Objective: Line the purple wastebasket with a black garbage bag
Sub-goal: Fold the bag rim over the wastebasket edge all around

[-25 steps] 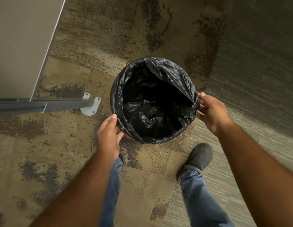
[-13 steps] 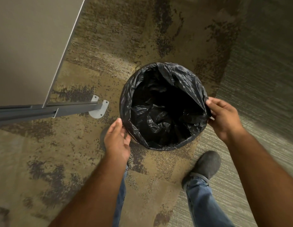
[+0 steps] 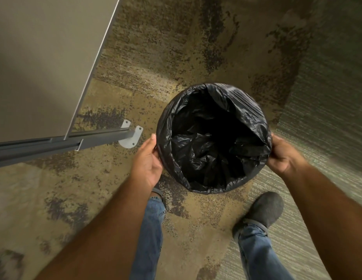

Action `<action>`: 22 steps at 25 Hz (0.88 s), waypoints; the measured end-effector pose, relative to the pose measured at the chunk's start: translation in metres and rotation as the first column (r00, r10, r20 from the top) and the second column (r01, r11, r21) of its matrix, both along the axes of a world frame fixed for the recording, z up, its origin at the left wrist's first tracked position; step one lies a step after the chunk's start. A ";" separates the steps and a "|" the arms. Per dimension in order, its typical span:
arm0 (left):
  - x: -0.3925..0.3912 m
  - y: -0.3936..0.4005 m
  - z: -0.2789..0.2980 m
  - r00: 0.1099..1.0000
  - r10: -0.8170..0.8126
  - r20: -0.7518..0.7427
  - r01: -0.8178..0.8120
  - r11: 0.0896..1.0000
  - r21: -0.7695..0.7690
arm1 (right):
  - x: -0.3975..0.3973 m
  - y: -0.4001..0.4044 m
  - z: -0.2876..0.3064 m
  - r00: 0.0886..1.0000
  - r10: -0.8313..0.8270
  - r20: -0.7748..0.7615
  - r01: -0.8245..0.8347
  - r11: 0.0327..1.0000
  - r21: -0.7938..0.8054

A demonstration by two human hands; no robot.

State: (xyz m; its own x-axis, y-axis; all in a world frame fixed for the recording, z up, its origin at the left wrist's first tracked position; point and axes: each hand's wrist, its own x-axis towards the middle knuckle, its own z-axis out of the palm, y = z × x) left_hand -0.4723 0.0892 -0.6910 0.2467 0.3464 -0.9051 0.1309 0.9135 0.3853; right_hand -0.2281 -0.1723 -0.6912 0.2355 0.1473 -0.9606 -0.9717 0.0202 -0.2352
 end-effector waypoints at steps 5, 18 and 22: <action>0.004 0.002 -0.017 1.000 -0.014 -0.011 0.013 0.998 -0.064 | 0.014 0.009 -0.011 0.959 0.265 0.101 -0.236 0.942 -0.237; 0.064 0.073 0.002 0.863 -0.497 -0.092 0.505 0.839 0.202 | 0.032 0.039 0.030 0.786 0.465 0.407 -0.361 0.880 -0.307; 0.107 0.084 0.014 0.781 -0.596 -0.187 0.624 0.734 0.266 | 0.050 0.060 0.038 0.712 0.534 0.456 -0.444 0.846 -0.296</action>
State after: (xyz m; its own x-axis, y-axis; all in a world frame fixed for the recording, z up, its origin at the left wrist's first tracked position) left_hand -0.3650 0.1727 -0.6767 0.4283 0.4010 -0.8098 0.6642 0.4679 0.5830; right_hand -0.1778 -0.1122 -0.6528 0.6245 0.2417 -0.7427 -0.5735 -0.5037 -0.6461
